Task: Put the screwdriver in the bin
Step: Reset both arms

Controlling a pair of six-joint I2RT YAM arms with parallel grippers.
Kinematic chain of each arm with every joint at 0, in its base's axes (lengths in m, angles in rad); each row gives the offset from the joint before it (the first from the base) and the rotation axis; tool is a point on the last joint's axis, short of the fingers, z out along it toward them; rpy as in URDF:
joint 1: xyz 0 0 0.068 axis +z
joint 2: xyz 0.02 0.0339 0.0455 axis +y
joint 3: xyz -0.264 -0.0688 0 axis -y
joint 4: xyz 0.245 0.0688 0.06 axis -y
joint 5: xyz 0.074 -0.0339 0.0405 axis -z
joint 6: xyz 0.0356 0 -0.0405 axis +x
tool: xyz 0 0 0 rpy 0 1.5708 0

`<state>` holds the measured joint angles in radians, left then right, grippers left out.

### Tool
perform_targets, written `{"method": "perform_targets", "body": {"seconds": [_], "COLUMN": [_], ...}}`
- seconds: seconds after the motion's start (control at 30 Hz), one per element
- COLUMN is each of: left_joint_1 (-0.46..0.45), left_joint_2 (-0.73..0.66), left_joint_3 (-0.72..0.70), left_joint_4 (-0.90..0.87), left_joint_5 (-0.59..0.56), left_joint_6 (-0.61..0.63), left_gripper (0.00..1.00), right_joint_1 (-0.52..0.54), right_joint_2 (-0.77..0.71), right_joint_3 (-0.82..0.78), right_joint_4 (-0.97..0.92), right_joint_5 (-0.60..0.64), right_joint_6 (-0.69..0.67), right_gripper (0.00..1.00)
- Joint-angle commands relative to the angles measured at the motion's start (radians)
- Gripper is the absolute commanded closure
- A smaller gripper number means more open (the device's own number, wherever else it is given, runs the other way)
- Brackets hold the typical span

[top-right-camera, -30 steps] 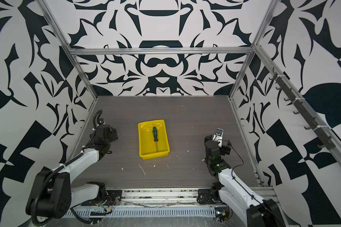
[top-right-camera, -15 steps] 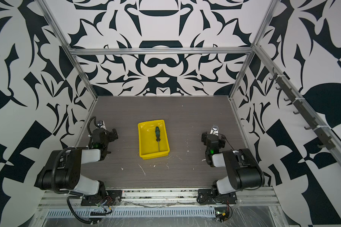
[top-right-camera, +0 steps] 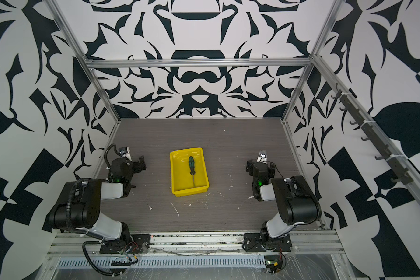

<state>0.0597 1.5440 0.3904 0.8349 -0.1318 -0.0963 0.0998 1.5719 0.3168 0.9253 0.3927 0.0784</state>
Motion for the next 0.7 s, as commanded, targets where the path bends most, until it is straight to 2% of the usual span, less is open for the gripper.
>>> {"method": "perform_targets", "body": {"seconds": [0.0, 0.27, 0.33, 0.4, 0.43, 0.53, 0.57, 0.6, 0.63, 0.67], "left_joint_1": [0.003, 0.003, 0.003, 0.003, 0.002, 0.003, 0.003, 0.003, 0.003, 0.002], "left_joint_2": [0.004, 0.004, 0.005, 0.005, 0.004, 0.005, 0.004, 0.004, 0.004, 0.004], "left_joint_3": [-0.003, -0.005, -0.005, -0.005, -0.005, -0.005, -0.005, -0.005, -0.005, -0.005], "left_joint_4": [0.034, 0.044, 0.043, 0.043, 0.043, 0.044, 0.043, 0.045, 0.044, 0.044], "left_joint_5": [0.016, 0.017, 0.018, 0.017, 0.017, 0.017, 0.017, 0.016, 0.017, 0.017], "left_joint_6": [0.004, 0.007, 0.006, 0.006, 0.006, 0.006, 0.007, 0.006, 0.006, 0.006], "left_gripper": [0.01, 0.01, 0.01, 0.01, 0.01, 0.01, 0.01, 0.01, 0.01, 0.01], "right_joint_1": [0.003, 0.009, 0.030, 0.039, 0.042, 0.045, 0.043, 0.023, 0.013, 0.014], "right_joint_2": [-0.014, -0.028, -0.029, 0.029, 0.030, 0.046, 0.018, -0.029, -0.031, -0.004], "right_joint_3": [0.019, -0.011, -0.103, -0.203, -0.211, -0.151, -0.085, -0.001, 0.040, 0.007], "right_joint_4": [0.027, 0.068, 0.244, 0.491, 0.505, 0.436, 0.283, 0.044, -0.044, 0.062], "right_joint_5": [0.009, 0.007, 0.027, -0.027, -0.037, 0.008, 0.034, 0.011, 0.021, 0.012], "right_joint_6": [-0.003, -0.016, -0.026, -0.058, -0.066, -0.067, -0.062, -0.025, 0.004, -0.027], "right_gripper": [0.00, 0.00, 0.00, 0.00, 0.00, 0.00, 0.00, 0.00, 0.00, 0.00]}}
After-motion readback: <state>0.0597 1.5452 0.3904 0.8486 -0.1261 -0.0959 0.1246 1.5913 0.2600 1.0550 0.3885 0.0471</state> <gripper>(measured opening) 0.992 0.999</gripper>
